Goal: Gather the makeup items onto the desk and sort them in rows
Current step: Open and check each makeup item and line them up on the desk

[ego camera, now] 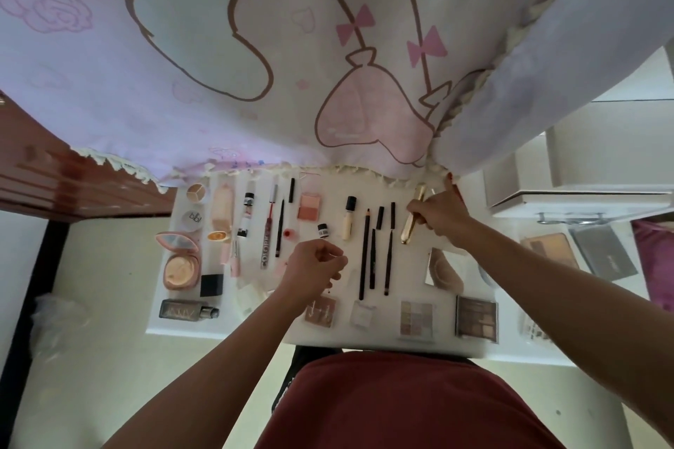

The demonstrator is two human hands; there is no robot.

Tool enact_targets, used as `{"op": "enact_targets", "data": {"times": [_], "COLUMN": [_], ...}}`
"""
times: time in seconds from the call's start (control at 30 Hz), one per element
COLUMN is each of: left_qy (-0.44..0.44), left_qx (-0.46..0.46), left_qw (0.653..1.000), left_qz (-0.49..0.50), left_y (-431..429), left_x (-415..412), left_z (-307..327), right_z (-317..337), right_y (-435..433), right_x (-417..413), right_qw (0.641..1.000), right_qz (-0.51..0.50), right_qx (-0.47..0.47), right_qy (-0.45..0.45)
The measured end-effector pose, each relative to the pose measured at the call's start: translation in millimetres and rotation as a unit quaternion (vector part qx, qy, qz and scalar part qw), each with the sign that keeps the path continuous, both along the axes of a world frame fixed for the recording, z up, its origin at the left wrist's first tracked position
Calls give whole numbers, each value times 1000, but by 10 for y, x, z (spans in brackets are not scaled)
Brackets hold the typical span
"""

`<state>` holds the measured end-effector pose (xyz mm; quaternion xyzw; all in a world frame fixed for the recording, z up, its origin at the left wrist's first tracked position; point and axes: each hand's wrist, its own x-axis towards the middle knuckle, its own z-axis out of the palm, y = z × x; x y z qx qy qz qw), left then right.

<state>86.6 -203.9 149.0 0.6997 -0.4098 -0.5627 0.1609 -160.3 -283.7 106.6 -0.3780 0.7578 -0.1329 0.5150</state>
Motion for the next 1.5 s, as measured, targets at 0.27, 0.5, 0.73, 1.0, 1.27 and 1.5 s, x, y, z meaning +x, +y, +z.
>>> {"op": "enact_targets", "data": {"times": [0.27,0.5,0.73,1.0,1.27,1.5], "left_qy": [140,158,118,118,113,113], "left_qx": [16,-11,-53,-73,-80,-79], "left_qw": [989,987,990,989,990,990], "left_qz": [36,38,53,46,37,39], "left_y": [-315,-407,-444,-485,-509,-530], "left_x": [-116,-156,-173,-96,-99,-97], "left_z": [262,323,384,386,372,368], "right_z": [646,785,769,788,754,798], "right_y": [211,346,366,341,313,305], "right_x": [230,212,224,240,209,180], "right_qw": [948,964,970,970,968,968], "right_qz": [-25,28,43,62,37,45], "right_qx": [30,42,-61,-16,-80,-22], "right_qy": [-315,-259,-232,-234,-234,-245]}}
